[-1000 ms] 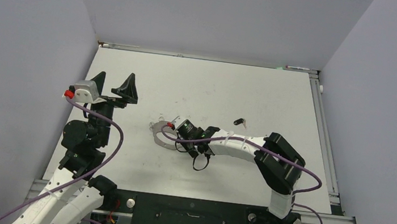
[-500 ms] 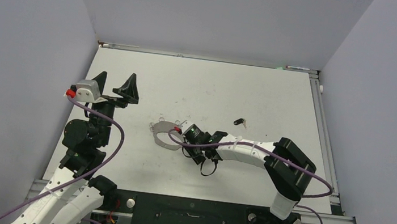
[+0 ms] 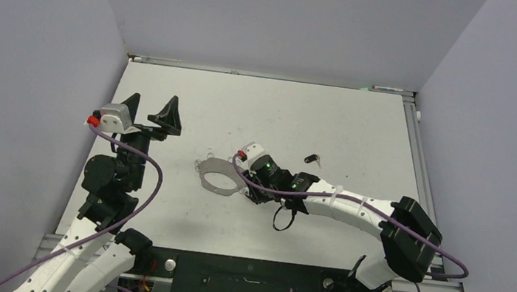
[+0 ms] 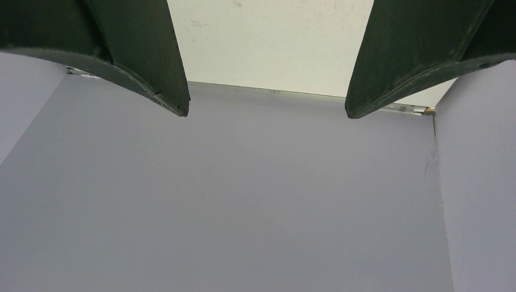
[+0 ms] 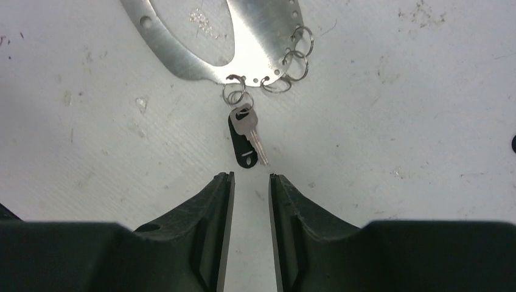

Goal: Put the keys on the keyring

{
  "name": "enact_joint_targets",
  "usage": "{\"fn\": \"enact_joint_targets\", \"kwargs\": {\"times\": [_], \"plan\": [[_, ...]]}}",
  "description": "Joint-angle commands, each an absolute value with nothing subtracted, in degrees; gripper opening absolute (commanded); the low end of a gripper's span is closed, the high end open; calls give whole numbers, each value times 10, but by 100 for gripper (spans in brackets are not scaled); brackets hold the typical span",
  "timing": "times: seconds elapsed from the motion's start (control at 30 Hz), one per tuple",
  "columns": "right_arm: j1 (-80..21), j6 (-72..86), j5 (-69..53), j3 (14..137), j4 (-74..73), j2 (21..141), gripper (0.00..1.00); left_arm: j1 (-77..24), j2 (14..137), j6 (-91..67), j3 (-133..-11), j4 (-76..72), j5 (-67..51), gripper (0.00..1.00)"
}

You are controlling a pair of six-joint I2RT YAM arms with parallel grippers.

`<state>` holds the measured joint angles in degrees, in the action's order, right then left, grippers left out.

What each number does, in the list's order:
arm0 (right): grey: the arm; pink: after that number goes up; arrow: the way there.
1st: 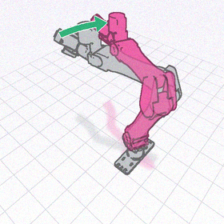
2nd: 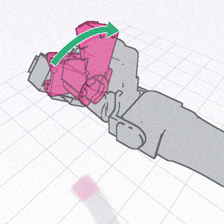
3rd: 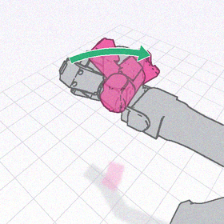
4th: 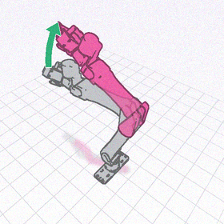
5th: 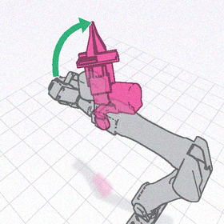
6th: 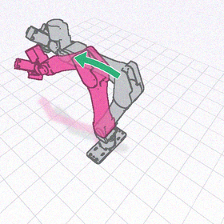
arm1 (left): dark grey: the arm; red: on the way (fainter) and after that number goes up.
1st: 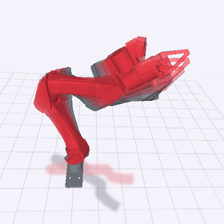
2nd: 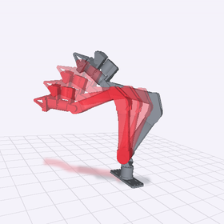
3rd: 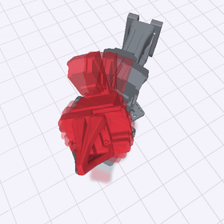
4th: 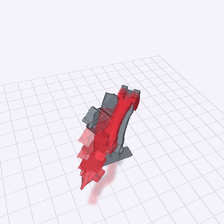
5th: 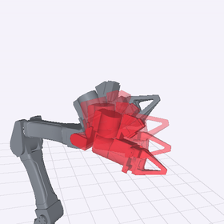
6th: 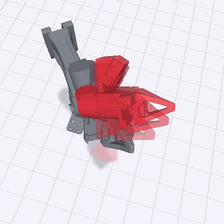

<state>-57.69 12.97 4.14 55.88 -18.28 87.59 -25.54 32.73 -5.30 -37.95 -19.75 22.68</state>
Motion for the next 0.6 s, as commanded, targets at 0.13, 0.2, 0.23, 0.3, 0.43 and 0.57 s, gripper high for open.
{"fn": "enact_joint_targets", "kwargs": {"times": [0.13, 0.2, 0.23, 0.3, 0.43, 0.57], "plan": [[-564, 150, 6, 555, -87, 962, 22, -252, 333, -44, -393, -204, 224, 99], [-568, 156, -6, 550, -76, 972, 21, -252, 335, -43, -393, -204, 225, 99], [-571, 159, -11, 548, -71, 975, 21, -252, 336, -42, -393, -204, 225, 99], [-577, 164, -17, 549, -69, 983, 21, -252, 336, -43, -392, -204, 225, 99], [-589, 166, -19, 561, -74, 993, 20, -252, 336, -44, -394, -204, 223, 99], [-601, 168, -31, 570, -68, 1001, 20, -252, 335, -44, -394, -204, 222, 99]]}}
